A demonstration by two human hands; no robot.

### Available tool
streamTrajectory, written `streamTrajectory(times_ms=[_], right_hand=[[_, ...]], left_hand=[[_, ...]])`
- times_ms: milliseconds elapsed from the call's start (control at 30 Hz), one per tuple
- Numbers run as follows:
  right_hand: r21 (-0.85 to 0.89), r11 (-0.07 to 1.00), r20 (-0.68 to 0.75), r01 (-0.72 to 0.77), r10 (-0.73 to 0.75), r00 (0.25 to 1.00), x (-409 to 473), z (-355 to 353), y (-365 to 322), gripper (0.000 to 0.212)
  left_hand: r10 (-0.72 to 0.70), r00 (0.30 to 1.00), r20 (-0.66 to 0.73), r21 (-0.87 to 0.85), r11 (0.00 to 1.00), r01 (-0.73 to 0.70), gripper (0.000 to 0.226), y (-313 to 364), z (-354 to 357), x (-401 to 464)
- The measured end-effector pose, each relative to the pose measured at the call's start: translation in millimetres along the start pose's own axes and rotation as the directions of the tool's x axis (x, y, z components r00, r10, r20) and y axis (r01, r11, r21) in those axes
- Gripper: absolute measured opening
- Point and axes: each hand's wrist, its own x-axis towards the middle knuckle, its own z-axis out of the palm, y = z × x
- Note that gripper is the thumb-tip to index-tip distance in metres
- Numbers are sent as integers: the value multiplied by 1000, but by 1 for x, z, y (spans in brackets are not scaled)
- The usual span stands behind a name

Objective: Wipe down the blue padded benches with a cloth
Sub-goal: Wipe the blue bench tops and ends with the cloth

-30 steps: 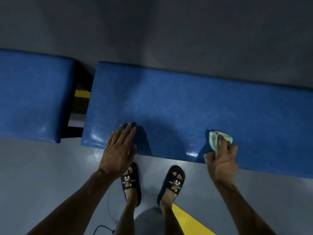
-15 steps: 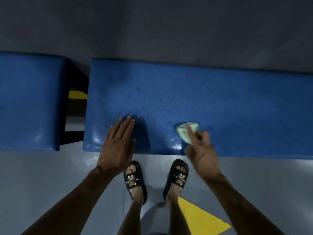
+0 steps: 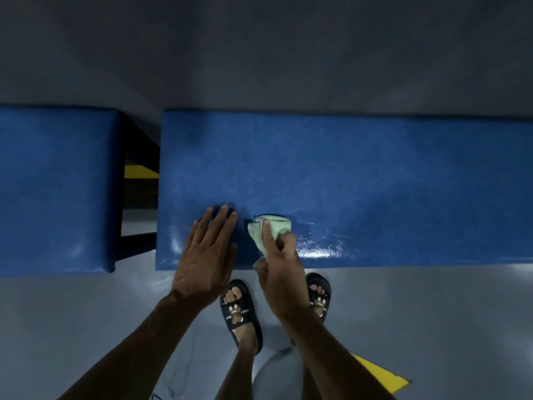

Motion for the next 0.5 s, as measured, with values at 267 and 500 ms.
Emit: streamTrajectory(times_ms=[267,500], right_hand=[[-368,912,-143,-180,136,980,-5,-122,146,60],[-118,959,-267,-259,221,938,11,-72,105,66]], left_hand=[[8,1000,-4,-24,1000,-8,60,-5,-8,1],[-6,1000,-20,-43,999,5,60,-2,-9,-5]])
